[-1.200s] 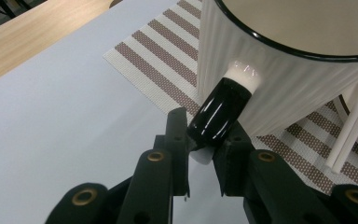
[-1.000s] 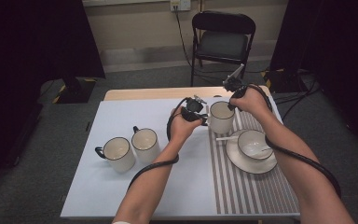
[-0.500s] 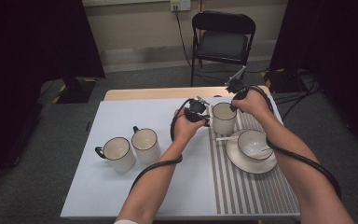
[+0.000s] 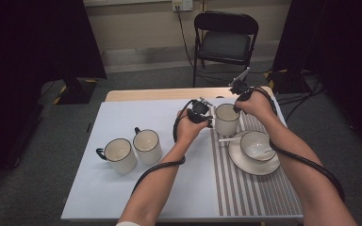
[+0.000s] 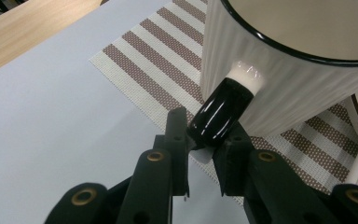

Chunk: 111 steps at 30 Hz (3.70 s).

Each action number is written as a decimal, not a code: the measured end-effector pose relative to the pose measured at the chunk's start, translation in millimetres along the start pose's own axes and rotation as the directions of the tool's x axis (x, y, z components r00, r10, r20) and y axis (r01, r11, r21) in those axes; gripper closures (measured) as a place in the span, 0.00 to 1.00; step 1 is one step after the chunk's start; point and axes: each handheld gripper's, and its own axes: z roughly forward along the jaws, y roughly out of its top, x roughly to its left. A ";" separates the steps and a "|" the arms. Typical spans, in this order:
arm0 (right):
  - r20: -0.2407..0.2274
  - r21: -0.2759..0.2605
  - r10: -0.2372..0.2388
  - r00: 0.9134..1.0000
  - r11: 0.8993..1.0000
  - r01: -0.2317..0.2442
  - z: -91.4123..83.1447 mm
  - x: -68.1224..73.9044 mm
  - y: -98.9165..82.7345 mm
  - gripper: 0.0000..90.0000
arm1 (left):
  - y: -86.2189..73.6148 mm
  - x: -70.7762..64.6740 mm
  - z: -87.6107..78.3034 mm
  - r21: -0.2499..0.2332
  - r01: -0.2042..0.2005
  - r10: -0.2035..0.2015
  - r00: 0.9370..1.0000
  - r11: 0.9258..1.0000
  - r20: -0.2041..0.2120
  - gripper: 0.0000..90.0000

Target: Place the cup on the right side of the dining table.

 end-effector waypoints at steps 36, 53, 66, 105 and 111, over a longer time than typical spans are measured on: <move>0.010 -0.031 0.006 1.000 1.000 -0.005 1.9 -0.6 -6.2 0.93 | 0.4 0.8 -2.1 -0.010 0.024 -0.024 0.999 1.000 0.022 0.84; 0.013 -0.067 -0.012 1.000 0.998 0.013 -3.1 2.2 -5.4 0.84 | 0.5 1.0 -7.6 -0.001 0.009 -0.009 0.999 1.000 0.032 0.72; 0.020 -0.103 -0.020 1.000 0.994 0.022 -4.2 3.2 -9.1 0.67 | -0.5 3.2 -9.5 -0.006 0.003 -0.003 0.998 1.000 0.066 0.48; 0.022 -0.164 -0.069 0.997 0.984 0.071 -23.9 18.8 -17.9 0.18 | -8.6 -0.8 -35.1 -0.005 -0.013 0.014 0.995 1.000 0.095 0.20; 0.010 -0.171 -0.064 0.998 0.983 0.065 -28.6 19.2 -19.8 0.18 | -12.4 -0.3 -36.9 -0.005 -0.006 0.007 0.994 1.000 0.107 0.21</move>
